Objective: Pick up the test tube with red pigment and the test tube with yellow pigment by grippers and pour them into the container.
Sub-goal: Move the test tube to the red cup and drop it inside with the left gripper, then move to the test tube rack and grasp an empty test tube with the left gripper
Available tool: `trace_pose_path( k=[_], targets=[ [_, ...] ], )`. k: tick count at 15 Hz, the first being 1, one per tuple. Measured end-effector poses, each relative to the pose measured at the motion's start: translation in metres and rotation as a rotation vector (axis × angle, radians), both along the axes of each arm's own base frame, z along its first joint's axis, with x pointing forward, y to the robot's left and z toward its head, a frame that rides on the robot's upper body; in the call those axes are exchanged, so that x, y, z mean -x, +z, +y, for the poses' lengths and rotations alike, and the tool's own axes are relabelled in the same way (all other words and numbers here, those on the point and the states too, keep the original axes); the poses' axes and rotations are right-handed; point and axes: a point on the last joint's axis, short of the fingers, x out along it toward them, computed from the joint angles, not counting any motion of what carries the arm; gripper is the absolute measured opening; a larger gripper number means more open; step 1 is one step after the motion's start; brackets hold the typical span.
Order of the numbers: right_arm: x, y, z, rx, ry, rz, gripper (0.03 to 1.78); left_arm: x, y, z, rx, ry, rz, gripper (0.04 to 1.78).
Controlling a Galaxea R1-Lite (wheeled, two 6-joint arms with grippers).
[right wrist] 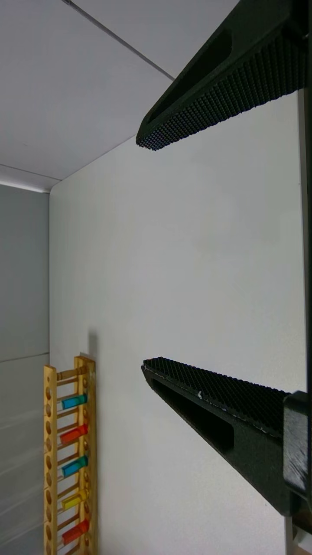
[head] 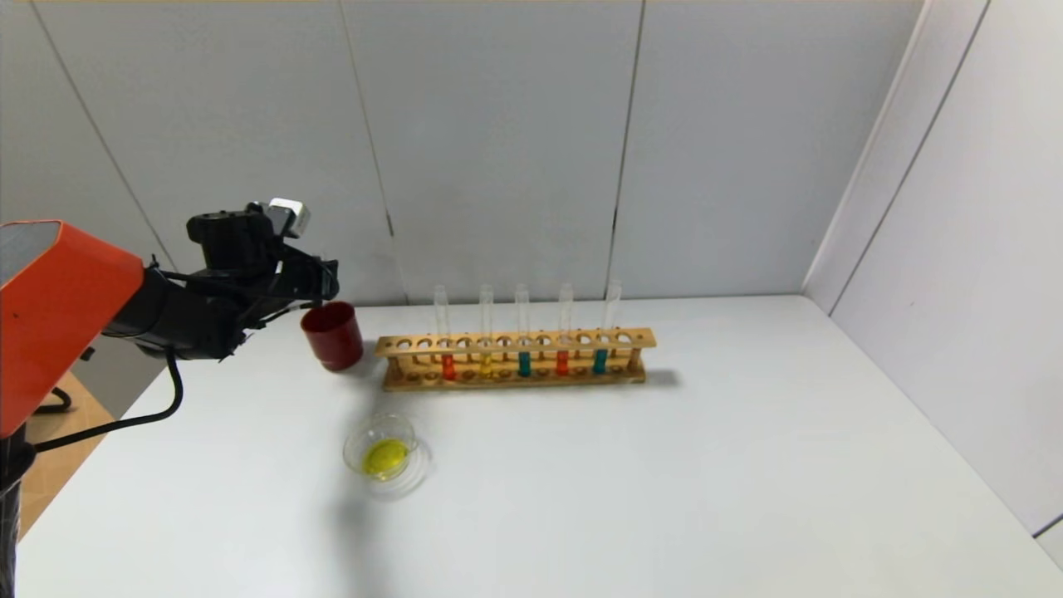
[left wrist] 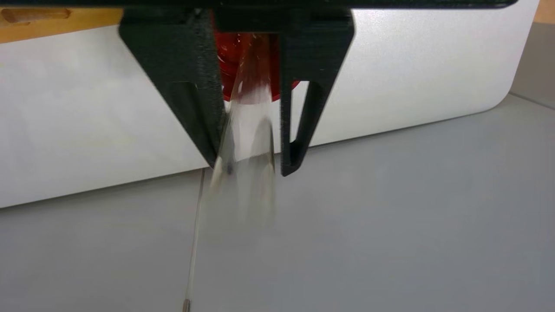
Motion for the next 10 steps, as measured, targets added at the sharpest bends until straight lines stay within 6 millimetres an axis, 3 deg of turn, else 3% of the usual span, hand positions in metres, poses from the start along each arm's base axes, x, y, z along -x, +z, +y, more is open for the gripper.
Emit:
trace_pose_path(
  k=[2, 6, 10],
  targets=[
    [0.0, 0.0, 0.0, 0.0, 0.0, 0.0, 1.75, -0.001, -0.001, 0.0, 0.0, 0.0, -0.008, 0.73],
    [0.0, 0.0, 0.0, 0.0, 0.0, 0.0, 1.75, 0.001, -0.003, -0.003, 0.0, -0.006, 0.0, 1.4],
    [0.0, 0.0, 0.0, 0.0, 0.0, 0.0, 1.75, 0.011, 0.024, -0.011, -0.007, -0.025, -0.044, 1.73]
  ],
)
